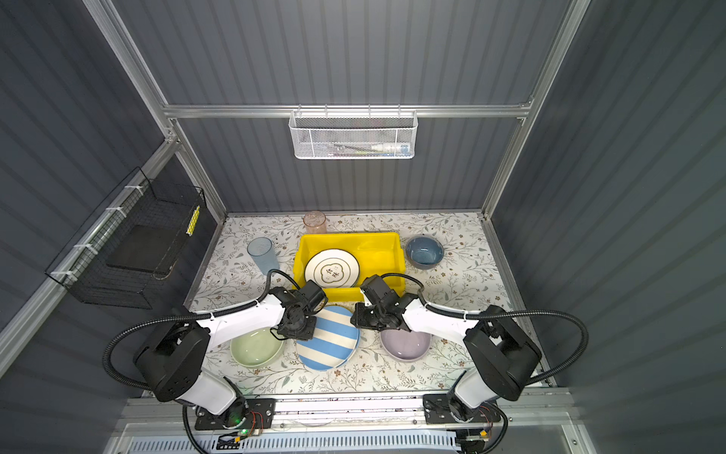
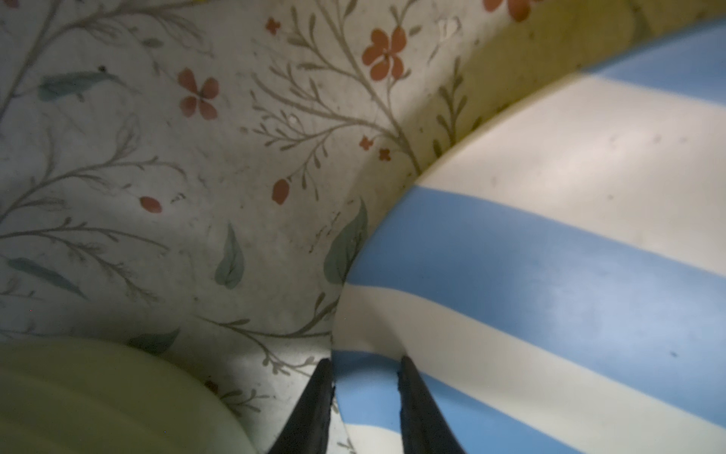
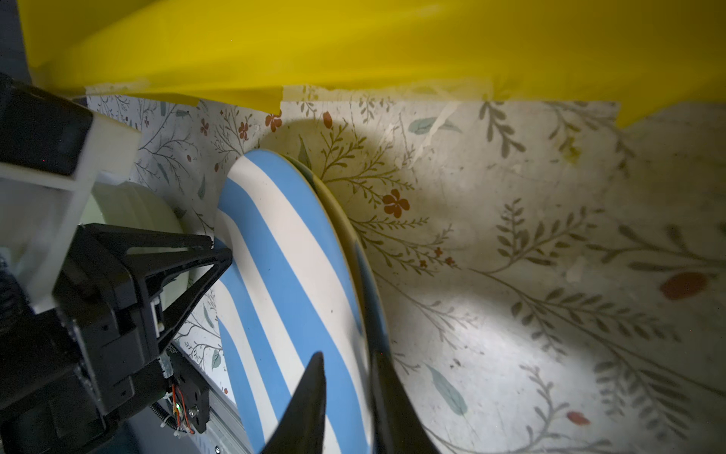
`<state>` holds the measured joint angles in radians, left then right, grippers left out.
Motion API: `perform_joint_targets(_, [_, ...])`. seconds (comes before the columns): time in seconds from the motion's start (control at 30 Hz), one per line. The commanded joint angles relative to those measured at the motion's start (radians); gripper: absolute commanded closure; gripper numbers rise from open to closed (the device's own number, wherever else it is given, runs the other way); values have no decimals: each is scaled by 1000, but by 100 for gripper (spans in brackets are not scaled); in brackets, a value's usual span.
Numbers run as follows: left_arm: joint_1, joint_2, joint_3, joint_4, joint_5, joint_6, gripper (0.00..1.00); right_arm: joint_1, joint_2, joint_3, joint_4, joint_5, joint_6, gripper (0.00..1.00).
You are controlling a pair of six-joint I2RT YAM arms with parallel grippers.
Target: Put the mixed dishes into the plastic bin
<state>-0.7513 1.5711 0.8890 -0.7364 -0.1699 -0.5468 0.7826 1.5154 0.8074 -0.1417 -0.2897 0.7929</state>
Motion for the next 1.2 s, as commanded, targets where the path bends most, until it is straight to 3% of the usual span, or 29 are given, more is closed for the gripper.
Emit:
perform_joint_targets(0.0, [-1,46,-20,60,27,-11,69,10,14,3,96,-116,-1,77])
perform_joint_targets(0.53, [-1,40,-38,84,38,-13,69,10,42,-24,199,-157,9,87])
perform_joint_targets(0.9, [-1,30,-25,75,38,-17,69,-9,-16,-56,164,-111,8,100])
perform_joint_targets(1.17, [-2,-14,43,18,38,-15,65,-20,-46,-74,130,-85,-10,100])
